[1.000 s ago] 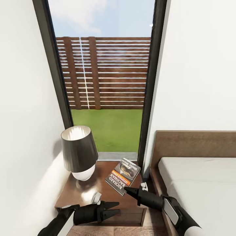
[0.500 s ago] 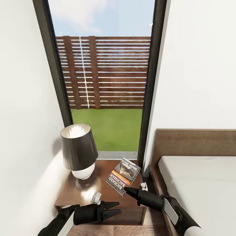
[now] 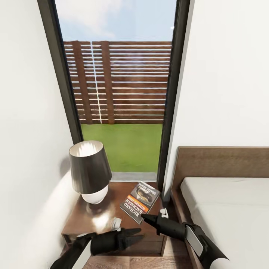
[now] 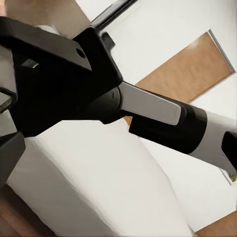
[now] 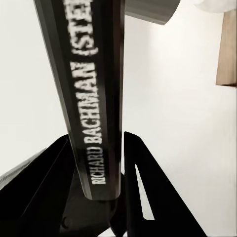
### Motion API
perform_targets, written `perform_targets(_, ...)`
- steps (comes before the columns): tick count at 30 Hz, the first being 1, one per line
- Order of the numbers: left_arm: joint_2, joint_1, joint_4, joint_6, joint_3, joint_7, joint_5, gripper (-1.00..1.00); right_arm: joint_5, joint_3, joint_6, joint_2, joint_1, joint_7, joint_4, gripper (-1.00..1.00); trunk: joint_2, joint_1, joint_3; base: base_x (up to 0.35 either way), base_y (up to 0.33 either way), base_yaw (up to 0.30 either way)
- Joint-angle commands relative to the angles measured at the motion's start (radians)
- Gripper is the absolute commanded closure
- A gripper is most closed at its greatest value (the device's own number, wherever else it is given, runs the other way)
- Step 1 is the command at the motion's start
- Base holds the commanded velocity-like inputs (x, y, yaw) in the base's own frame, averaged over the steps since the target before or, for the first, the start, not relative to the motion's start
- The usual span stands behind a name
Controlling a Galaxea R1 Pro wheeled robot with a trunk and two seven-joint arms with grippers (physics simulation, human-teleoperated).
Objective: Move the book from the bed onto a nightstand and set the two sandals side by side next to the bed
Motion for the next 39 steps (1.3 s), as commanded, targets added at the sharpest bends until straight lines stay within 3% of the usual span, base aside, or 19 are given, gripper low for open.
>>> perform_targets(1,-0.012,-0.003,-0.005,0.034,-0.003,0.038,0.012,-1.0,-0.009,0.004,0.006,-0.001,-0.001,-0.017,0.0,1.0,-0.001,0.0,-0.001,0.0,0.0,0.0)
perform_targets(4,-0.036,-0.005,-0.057,0.089,-0.003,0.075,0.011,-1.0,-0.01,0.004,0.006,-0.001,-0.001,-0.03,0.0,1.0,-0.001,0.0,-0.001,0.0,0.0,0.0)
perform_targets(9,-0.041,-0.006,-0.09,0.112,-0.003,0.081,0.014,-1.0,-0.01,0.004,0.006,-0.001,-0.001,-0.034,0.0,1.0,-0.001,0.0,-0.001,0.0,0.0,0.0)
perform_targets(14,-0.017,-0.005,-0.126,0.115,-0.003,0.058,0.017,-1.0,-0.009,0.004,0.006,-0.001,-0.001,-0.034,0.0,1.0,-0.001,0.0,-0.001,0.0,0.0,0.0)
perform_targets(16,0.002,-0.004,-0.136,0.151,-0.002,0.012,0.063,-1.0,-0.01,0.004,0.006,-0.001,-0.001,-0.035,0.0,1.0,-0.001,0.0,-0.001,0.0,0.0,0.0)
perform_targets(20,0.021,-0.004,-0.138,0.189,-0.004,-0.041,0.086,-1.0,-0.009,0.004,0.006,-0.001,-0.001,-0.035,0.0,1.0,-0.001,0.0,-0.001,0.0,0.0,0.0)
perform_targets(30,0.038,-0.004,-0.139,0.194,0.001,-0.049,0.088,-1.0,-0.01,0.004,0.002,-0.001,-0.001,-0.035,0.0,1.0,-0.001,0.0,-0.001,0.0,0.0,0.0)
perform_targets(39,0.038,-0.004,-0.139,0.193,0.001,-0.049,0.087,-1.0,-0.01,0.004,0.001,-0.001,-0.001,-0.035,-0.001,1.0,-0.064,0.034,-0.029,0.0,0.0,0.0)
